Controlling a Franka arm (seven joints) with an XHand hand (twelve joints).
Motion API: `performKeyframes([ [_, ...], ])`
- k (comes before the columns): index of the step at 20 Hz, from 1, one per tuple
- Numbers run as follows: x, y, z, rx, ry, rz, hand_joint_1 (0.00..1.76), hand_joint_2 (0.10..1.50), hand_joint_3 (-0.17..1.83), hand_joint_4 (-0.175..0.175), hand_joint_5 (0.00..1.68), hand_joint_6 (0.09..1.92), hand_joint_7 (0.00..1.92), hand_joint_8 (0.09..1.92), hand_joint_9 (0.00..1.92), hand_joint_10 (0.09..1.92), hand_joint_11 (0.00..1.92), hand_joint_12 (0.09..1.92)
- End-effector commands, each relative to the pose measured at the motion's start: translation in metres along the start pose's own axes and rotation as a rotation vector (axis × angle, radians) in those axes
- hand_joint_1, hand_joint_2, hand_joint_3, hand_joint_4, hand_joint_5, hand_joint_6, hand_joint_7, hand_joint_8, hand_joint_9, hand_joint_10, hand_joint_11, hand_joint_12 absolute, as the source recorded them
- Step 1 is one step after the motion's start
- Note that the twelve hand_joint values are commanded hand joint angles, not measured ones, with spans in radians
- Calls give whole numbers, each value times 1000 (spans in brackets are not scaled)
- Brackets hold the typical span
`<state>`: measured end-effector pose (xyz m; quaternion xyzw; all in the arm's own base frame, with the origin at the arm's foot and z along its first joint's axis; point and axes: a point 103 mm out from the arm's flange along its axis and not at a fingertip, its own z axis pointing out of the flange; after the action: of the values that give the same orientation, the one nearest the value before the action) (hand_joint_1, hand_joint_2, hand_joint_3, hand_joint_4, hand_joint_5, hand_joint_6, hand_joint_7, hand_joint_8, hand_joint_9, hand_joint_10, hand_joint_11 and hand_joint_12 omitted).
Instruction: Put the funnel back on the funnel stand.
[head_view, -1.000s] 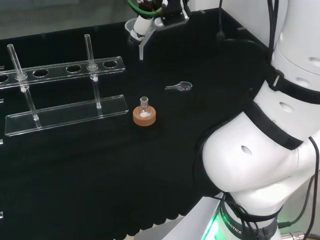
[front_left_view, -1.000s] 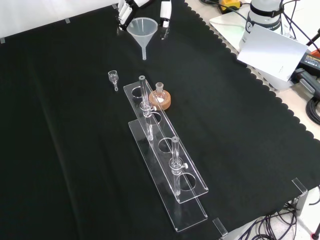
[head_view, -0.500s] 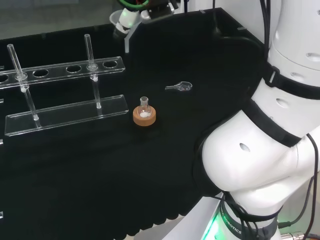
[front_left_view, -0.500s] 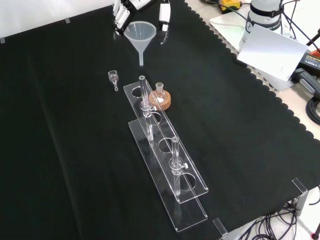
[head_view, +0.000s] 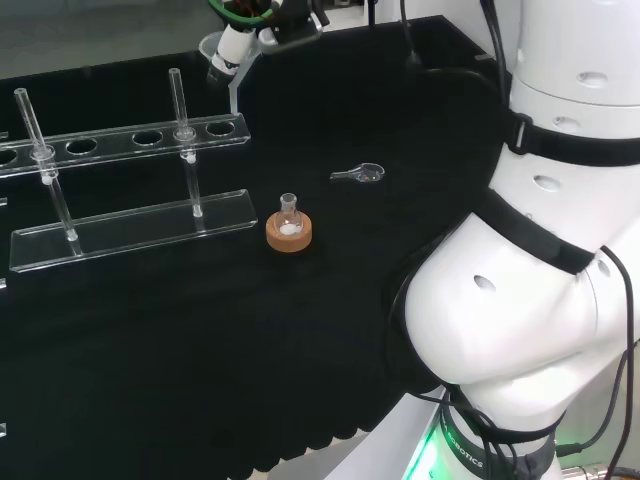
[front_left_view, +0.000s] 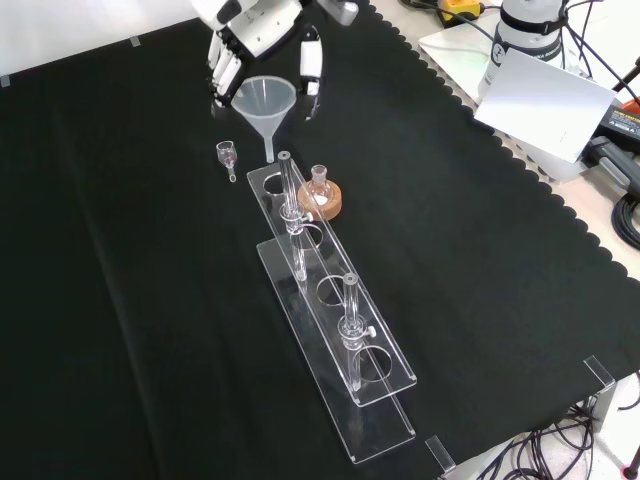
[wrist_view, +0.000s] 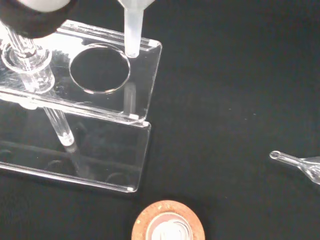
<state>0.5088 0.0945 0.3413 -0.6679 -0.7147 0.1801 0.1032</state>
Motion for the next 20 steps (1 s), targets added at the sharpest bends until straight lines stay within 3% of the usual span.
performKeyframes([
  [1, 8, 20, 9, 0, 3, -26, 639, 772, 373, -65, 553, 405, 584, 646, 979, 375, 708, 1220],
  [20, 13, 46, 60, 68, 14, -52, 638, 766, 385, -66, 524, 416, 575, 643, 961, 370, 703, 1219],
])
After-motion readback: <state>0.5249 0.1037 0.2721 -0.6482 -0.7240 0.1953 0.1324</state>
